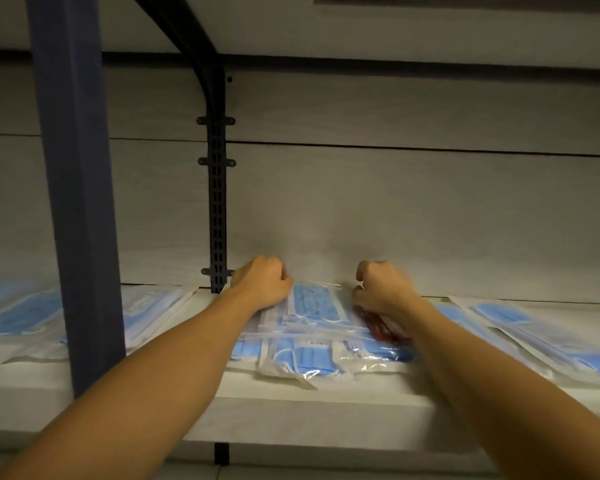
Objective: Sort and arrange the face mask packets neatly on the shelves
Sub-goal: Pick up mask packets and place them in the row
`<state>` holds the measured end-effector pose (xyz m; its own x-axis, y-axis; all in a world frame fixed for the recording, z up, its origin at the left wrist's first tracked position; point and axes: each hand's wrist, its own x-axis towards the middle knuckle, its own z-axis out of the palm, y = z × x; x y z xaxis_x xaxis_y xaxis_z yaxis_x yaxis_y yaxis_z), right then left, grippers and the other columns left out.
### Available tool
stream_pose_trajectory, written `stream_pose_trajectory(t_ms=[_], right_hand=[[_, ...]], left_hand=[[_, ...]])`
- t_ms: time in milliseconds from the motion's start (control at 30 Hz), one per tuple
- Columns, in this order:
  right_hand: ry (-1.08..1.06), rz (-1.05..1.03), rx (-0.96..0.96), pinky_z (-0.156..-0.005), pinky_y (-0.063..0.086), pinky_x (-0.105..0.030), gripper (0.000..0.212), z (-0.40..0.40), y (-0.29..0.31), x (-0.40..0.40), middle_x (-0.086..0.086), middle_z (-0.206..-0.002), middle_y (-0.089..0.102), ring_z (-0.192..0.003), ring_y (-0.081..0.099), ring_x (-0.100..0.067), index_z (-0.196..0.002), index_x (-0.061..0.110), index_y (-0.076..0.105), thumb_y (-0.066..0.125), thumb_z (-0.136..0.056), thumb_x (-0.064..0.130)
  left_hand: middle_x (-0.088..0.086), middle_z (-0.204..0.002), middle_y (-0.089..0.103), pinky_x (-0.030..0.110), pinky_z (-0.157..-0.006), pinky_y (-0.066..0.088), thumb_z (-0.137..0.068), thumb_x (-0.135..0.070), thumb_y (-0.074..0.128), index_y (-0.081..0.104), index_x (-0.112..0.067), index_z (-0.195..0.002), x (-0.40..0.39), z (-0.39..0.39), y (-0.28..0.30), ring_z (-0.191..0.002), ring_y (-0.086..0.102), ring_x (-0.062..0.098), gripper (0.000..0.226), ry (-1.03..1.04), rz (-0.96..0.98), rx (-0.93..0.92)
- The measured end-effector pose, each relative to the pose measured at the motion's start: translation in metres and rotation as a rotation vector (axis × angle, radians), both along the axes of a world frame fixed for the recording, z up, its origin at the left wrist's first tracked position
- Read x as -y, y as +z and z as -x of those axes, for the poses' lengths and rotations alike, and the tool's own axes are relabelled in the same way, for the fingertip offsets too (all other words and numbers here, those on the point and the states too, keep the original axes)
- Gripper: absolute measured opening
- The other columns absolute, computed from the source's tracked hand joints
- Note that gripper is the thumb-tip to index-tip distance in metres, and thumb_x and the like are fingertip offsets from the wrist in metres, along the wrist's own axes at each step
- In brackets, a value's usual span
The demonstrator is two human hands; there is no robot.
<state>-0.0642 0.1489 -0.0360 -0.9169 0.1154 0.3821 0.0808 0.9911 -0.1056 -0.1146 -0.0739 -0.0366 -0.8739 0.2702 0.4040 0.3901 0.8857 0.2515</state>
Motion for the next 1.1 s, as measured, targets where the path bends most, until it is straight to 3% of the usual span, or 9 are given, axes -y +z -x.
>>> stream_pose_trajectory(t_ms=[200,367,500,600,700,800,933,1000,1100], right_hand=[[0.056,0.063,-0.043,-0.086,0.053,-0.037,0.031,0.019,-0.008,-0.006,-0.011,-0.118,0.066,-0.104,0.062,-0.032,-0.116,0.015,0.061,0.057,-0.088,0.027],[0.075,0.084,-0.076,-0.083,0.054,-0.037,0.030,0.024,-0.009,-0.010,-0.011,-0.115,0.066,-0.103,0.062,-0.032,-0.115,0.014,0.062,0.058,-0.088,0.026],[0.078,0.087,-0.084,-0.078,0.051,-0.035,0.030,0.027,-0.008,-0.013,-0.009,-0.114,0.065,-0.102,0.061,-0.031,-0.115,0.016,0.061,0.061,-0.089,0.031],[0.080,0.094,-0.076,-0.075,0.048,-0.034,0.032,0.028,-0.008,-0.015,-0.008,-0.113,0.066,-0.101,0.060,-0.030,-0.112,0.017,0.061,0.064,-0.090,0.039],[0.091,0.104,-0.077,-0.075,0.049,-0.034,0.031,0.026,-0.007,-0.015,-0.007,-0.112,0.066,-0.100,0.060,-0.029,-0.115,0.016,0.061,0.062,-0.090,0.034],[0.095,0.107,-0.065,-0.081,0.055,-0.038,0.031,0.024,-0.007,-0.014,-0.007,-0.112,0.067,-0.098,0.061,-0.027,-0.115,0.017,0.062,0.063,-0.089,0.034],[0.147,0.106,-0.024,-0.085,0.054,-0.038,0.035,0.021,-0.005,-0.012,-0.008,-0.109,0.069,-0.098,0.062,-0.025,-0.110,0.016,0.069,0.062,-0.092,0.045],[0.175,0.118,0.079,-0.086,0.054,-0.038,0.048,0.019,-0.005,-0.010,-0.008,-0.104,0.070,-0.095,0.063,-0.024,-0.103,0.016,0.074,0.060,-0.088,0.059],[0.172,0.093,0.241,-0.094,0.051,-0.040,0.086,0.017,-0.007,-0.007,-0.007,-0.107,0.065,-0.101,0.059,-0.025,-0.097,0.022,0.077,0.044,-0.059,0.091]], left_hand=[[0.005,-0.107,0.063,0.033,-0.074,0.044,-0.091,-0.071,0.044,0.065,-0.016,-0.096,-0.006,0.015,-0.005,-0.100,0.062,0.028,0.059,0.079,0.082,0.075],[0.000,-0.078,0.056,0.031,-0.068,0.044,-0.072,-0.089,0.053,0.063,-0.015,-0.073,0.003,0.021,0.000,-0.081,0.060,0.024,0.075,0.080,0.073,0.196],[-0.001,-0.067,0.059,0.029,-0.066,0.047,-0.074,-0.065,0.077,0.061,-0.015,-0.060,0.008,0.029,-0.006,-0.070,0.060,0.021,0.055,0.016,-0.065,0.203],[0.000,-0.090,0.071,0.029,-0.080,0.053,-0.079,-0.046,0.082,0.077,-0.018,-0.094,0.015,0.031,-0.006,-0.082,0.063,0.019,0.032,-0.028,-0.155,0.111],[0.002,-0.114,0.070,0.032,-0.091,0.053,-0.085,-0.033,0.079,0.072,-0.020,-0.122,0.020,0.026,-0.004,-0.094,0.062,0.017,0.040,0.020,-0.212,0.014],[0.009,-0.114,0.067,0.034,-0.084,0.052,-0.096,-0.021,0.065,0.065,-0.011,-0.124,0.025,0.025,-0.004,-0.097,0.061,0.026,0.030,0.043,-0.227,-0.044],[0.013,-0.095,0.059,0.034,-0.068,0.048,-0.101,-0.012,0.050,0.054,-0.001,-0.115,0.028,0.027,-0.003,-0.081,0.056,0.027,0.018,0.075,-0.305,-0.102],[0.014,-0.101,0.060,0.038,-0.070,0.052,-0.102,-0.012,0.049,0.052,-0.002,-0.119,0.028,0.028,-0.001,-0.083,0.058,0.027,0.021,0.084,-0.389,-0.108],[0.010,-0.103,0.055,0.035,-0.068,0.049,-0.103,-0.011,0.047,0.049,-0.002,-0.129,0.028,0.025,0.001,-0.084,0.057,0.024,0.027,0.090,-0.512,-0.108]])
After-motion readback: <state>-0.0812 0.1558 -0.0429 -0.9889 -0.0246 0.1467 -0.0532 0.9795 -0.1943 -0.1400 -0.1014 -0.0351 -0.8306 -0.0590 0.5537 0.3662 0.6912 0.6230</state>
